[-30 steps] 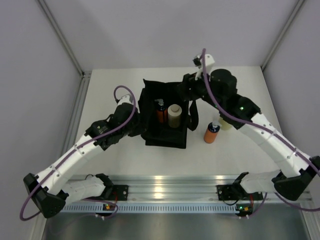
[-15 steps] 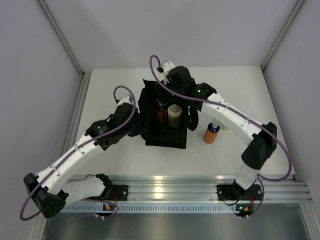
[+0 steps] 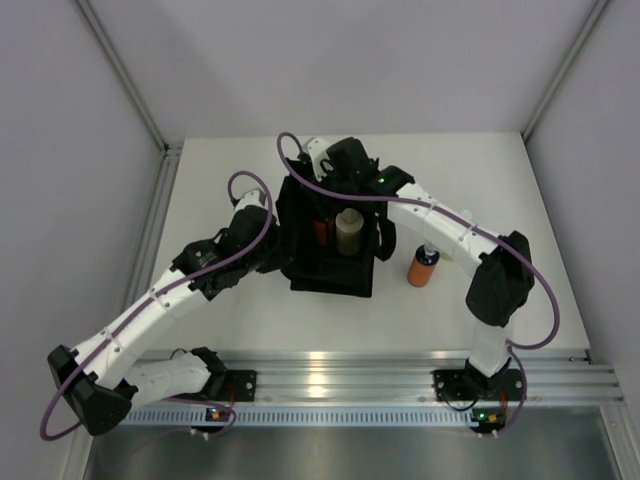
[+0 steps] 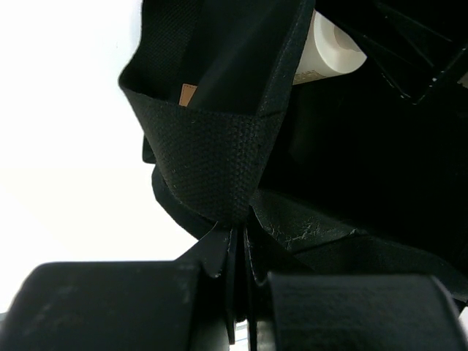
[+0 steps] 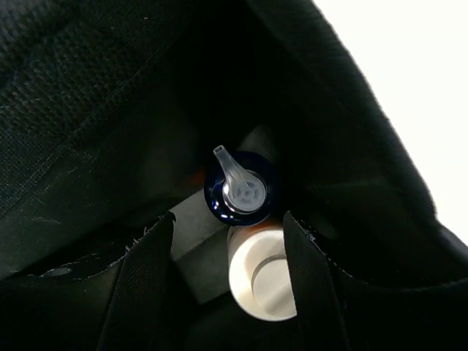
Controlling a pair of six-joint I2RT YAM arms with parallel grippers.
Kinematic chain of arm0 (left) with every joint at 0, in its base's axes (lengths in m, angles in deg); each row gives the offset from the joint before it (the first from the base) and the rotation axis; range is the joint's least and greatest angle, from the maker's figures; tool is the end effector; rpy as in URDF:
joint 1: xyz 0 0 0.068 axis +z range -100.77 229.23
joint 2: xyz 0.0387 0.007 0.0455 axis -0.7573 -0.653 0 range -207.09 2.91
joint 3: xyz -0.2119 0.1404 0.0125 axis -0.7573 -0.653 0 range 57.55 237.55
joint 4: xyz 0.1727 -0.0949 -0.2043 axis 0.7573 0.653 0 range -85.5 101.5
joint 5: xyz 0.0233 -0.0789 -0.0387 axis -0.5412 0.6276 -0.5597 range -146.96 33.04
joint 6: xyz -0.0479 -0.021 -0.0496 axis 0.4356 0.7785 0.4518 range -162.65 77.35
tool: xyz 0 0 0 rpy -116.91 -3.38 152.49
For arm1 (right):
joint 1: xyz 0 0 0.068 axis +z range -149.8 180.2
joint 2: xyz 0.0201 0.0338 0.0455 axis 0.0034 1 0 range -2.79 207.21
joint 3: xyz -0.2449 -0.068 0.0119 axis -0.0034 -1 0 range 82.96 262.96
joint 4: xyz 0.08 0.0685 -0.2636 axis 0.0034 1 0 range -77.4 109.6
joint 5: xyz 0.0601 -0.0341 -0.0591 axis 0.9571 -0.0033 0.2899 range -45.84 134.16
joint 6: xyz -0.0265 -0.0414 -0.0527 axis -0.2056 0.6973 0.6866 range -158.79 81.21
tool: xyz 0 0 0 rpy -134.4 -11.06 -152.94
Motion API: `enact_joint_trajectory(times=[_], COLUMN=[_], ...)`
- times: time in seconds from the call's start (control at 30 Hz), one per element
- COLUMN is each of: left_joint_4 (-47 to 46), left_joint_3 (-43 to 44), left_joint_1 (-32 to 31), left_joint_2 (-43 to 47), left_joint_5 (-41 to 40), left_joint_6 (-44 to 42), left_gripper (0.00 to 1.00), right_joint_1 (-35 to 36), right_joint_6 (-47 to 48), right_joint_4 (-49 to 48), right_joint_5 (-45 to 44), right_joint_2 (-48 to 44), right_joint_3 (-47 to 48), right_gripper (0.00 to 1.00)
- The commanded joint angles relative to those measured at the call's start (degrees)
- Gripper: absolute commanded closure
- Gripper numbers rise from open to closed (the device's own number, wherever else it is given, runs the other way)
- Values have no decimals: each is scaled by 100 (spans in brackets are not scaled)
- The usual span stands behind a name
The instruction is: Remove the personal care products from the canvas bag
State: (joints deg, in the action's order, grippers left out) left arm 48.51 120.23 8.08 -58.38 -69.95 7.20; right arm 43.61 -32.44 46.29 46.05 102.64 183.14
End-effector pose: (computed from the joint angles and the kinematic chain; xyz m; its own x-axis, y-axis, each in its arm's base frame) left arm 0.2097 -0.1654 0.3053 -0.7237 -0.3567 -0.5908 -0.0566 0.8839 -0.4642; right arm 0.3344 0.3191 0.3008 -0.3757 -0.5077 -0.7753 -0.7518 0.6561 -0.0654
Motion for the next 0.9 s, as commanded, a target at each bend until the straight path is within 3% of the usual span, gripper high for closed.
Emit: enact_joint_trajectory(times=[0.0,0.7,0.77,0.87], left_joint_4=[-173,-165,-165,-156], left_joint_3=[157,236,228,228], left_joint_1=[1,1,1,1], left_joint_2=[-58,-128,-119,-102], left_joint_5=[-248,-142,-142,-160], left_joint_6=[-98,-194,-194,-203], left_gripper=[100,100,100,100], right_joint_1=[-105,-457,-492,-510], right_joint_6=[384,438,411,393], right_joint_4=[-397,-882,-908,-952], right_joint_5=[338,988,1059,1103], right_joint_2=[57,689,725,760], right_joint_3=[-24,-298,-306,-315], right_gripper=[40,37,42,62])
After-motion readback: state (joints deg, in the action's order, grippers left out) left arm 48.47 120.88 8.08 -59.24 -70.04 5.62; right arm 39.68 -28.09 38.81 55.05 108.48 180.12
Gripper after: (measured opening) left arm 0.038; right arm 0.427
